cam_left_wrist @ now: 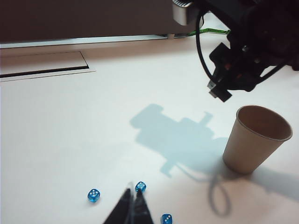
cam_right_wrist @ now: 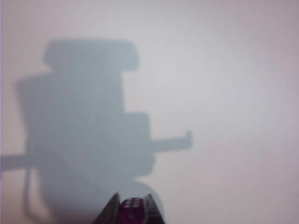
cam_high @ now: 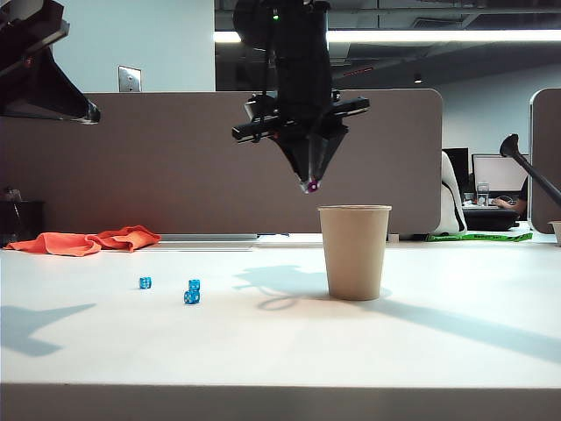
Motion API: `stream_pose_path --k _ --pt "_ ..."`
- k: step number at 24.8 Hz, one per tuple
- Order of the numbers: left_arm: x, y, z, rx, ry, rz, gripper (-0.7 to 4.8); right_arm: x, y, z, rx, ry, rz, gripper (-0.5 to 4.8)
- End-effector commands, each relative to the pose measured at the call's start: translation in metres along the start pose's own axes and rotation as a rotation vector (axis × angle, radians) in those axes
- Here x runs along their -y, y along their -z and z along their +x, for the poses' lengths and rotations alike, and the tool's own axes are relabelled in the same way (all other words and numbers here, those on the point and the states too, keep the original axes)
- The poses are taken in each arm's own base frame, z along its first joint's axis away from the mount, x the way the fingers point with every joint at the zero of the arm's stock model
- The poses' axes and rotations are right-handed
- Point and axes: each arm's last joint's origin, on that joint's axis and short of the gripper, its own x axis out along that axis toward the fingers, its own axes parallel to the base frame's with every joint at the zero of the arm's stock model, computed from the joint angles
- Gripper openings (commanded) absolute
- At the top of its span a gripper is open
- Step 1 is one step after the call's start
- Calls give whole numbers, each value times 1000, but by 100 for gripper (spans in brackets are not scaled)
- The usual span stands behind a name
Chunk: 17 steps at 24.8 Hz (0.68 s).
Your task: Pick up the dice with a different color and drop it into the paper cup.
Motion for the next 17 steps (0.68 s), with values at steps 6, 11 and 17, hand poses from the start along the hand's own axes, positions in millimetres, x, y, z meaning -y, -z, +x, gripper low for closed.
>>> stream_pose_path --k 6,11,17 --pt "0 -3 0 19 2 5 -6 5 13 -7 -121 41 28 53" --pt "0 -3 0 19 2 5 -6 6 19 -8 -174 52 29 53" --pt "0 -3 0 19 2 5 -6 5 21 -8 -200 27 28 53"
